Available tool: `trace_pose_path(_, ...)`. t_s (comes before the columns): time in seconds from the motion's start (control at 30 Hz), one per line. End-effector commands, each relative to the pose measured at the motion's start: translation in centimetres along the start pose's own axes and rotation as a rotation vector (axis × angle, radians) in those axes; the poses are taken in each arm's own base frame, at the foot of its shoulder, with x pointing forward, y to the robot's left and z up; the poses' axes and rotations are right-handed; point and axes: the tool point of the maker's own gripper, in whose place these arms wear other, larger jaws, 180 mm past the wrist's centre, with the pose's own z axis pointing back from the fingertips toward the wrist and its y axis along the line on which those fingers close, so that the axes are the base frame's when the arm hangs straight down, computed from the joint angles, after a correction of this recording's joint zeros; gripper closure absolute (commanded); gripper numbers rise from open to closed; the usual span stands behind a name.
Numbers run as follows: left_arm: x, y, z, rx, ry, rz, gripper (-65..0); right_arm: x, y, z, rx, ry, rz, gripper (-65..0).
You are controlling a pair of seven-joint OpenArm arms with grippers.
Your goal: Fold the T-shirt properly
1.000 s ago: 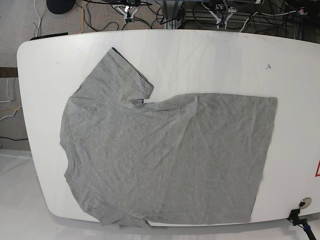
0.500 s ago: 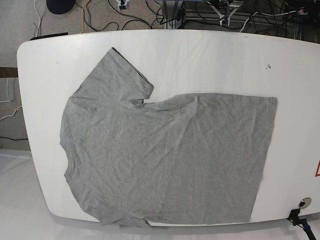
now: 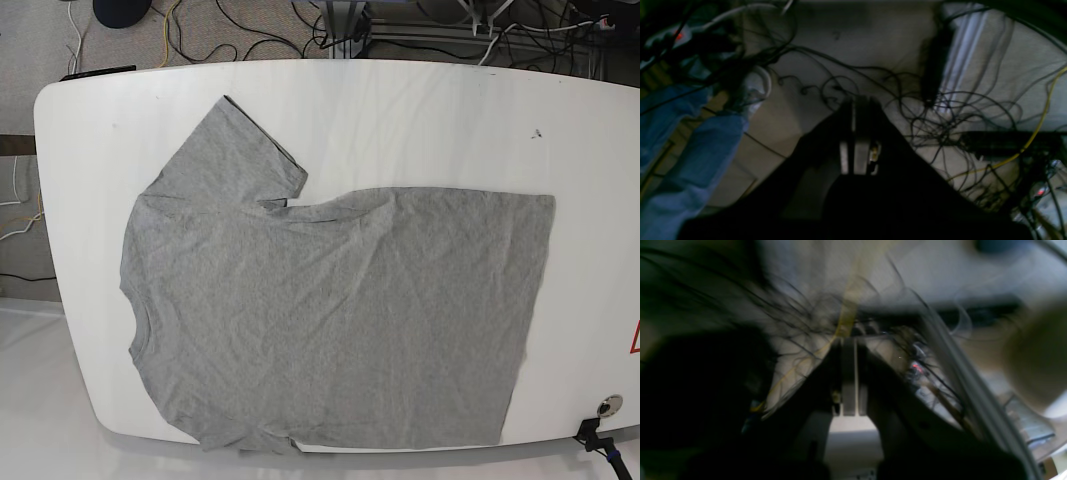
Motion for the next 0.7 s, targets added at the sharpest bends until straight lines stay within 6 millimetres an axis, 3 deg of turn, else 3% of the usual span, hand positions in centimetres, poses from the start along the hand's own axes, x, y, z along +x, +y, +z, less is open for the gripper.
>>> trace_pose_path(0.0, -0.3, 0.6, 0.6, -0.002, -0.021, 0.001, 0.0, -1.1, -1.2, 1.2, -0.010, -0.025, -0.002, 0.0)
trace_pose_path(0.2, -3.5, 1.4, 2.5, 0.001, -0.005, -0.054, 0.0, -3.3, -2.1, 3.8, -0.015, -0.051, 0.017, 0.0)
trace_pose_path(0.33, -4.5, 1.4, 4.2, -0.009, -0.018, -0.086, 0.0, -4.2, -2.3, 6.0, -0.018, -0.083, 0.025, 0.0)
trace_pose_path(0.5, -2.2, 0.9, 7.7, -0.030, -0.126, -0.133, 0.0, -3.0, -2.8, 9.1, -0.024, -0.161, 0.034, 0.0)
trace_pose_path(0.67, 2.2, -0.1, 12.0, -0.057, -0.276, -0.156, 0.0, -0.3, -2.5, 12.0, -0.026, -0.238, 0.053, 0.0)
